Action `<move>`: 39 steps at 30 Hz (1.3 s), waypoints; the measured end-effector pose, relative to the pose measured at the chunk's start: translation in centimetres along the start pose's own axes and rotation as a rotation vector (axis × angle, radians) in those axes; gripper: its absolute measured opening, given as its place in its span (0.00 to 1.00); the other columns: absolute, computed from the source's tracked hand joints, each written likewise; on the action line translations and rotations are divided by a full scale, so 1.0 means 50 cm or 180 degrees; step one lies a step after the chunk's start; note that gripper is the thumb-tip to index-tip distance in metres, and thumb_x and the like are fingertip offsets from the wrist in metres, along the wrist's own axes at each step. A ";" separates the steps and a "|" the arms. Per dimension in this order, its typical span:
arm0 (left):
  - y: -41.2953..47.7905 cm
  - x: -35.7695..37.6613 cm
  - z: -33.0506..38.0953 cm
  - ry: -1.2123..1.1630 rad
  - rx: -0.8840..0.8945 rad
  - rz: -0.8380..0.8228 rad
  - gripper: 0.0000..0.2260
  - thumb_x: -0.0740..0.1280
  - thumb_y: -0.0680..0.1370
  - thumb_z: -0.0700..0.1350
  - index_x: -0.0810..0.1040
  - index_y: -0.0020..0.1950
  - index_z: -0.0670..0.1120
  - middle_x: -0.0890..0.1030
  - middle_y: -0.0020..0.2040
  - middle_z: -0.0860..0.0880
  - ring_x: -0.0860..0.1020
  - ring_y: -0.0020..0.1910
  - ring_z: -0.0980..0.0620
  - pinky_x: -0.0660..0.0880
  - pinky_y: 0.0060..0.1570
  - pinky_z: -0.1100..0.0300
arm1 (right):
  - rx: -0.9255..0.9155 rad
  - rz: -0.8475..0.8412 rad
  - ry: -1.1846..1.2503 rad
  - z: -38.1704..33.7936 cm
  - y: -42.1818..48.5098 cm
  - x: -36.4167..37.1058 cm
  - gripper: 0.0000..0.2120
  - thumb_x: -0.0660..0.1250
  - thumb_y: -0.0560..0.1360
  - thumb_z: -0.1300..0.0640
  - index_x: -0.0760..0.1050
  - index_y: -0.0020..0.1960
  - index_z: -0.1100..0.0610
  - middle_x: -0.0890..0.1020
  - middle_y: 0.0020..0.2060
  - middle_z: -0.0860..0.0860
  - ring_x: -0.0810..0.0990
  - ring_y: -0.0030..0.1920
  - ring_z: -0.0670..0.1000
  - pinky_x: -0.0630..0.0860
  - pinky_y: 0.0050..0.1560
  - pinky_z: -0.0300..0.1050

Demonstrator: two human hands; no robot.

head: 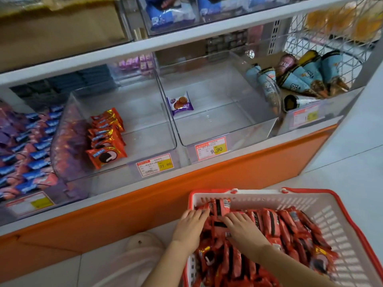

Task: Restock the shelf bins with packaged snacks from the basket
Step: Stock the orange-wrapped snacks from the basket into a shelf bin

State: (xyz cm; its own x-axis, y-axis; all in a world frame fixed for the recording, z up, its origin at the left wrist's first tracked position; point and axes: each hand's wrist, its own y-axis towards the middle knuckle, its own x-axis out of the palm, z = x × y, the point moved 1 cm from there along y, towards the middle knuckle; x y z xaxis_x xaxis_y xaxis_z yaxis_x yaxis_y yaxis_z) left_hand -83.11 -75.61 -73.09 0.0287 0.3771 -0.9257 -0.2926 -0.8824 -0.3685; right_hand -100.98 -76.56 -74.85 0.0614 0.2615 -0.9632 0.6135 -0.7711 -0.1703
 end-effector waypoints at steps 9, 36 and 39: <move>0.024 0.006 0.029 0.0477 -0.0379 -0.0213 0.28 0.65 0.77 0.36 0.59 0.74 0.48 0.60 0.74 0.41 0.59 0.73 0.43 0.56 0.70 0.44 | 0.0836 0.0052 0.0266 0.066 -0.026 -0.010 0.28 0.52 0.81 0.53 0.45 0.78 0.49 0.67 0.66 0.52 0.69 0.65 0.55 0.66 0.64 0.47; -0.121 -0.127 0.035 -0.3385 -0.1011 0.2425 0.16 0.74 0.72 0.39 0.74 0.55 0.52 0.75 0.53 0.57 0.72 0.55 0.65 0.67 0.52 0.75 | 0.1582 0.0458 0.4811 -0.065 0.007 -0.194 0.10 0.64 0.78 0.51 0.70 0.58 0.52 0.80 0.48 0.52 0.81 0.47 0.50 0.78 0.38 0.34; -0.156 -0.144 0.015 -0.3590 -0.0982 0.2442 0.23 0.73 0.72 0.35 0.72 0.61 0.53 0.74 0.58 0.59 0.74 0.59 0.60 0.69 0.56 0.73 | 0.1389 0.0214 0.4914 -0.092 0.011 -0.227 0.14 0.65 0.77 0.52 0.74 0.58 0.60 0.80 0.42 0.54 0.81 0.40 0.48 0.79 0.38 0.37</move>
State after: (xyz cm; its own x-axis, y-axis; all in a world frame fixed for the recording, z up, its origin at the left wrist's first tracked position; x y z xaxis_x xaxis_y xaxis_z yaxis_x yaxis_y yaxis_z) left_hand -81.74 -71.24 -63.49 -0.8588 -0.3316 -0.3905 0.3389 -0.9394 0.0523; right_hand -97.71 -77.27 -63.07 0.9414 0.3210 0.1041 0.3329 -0.8328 -0.4423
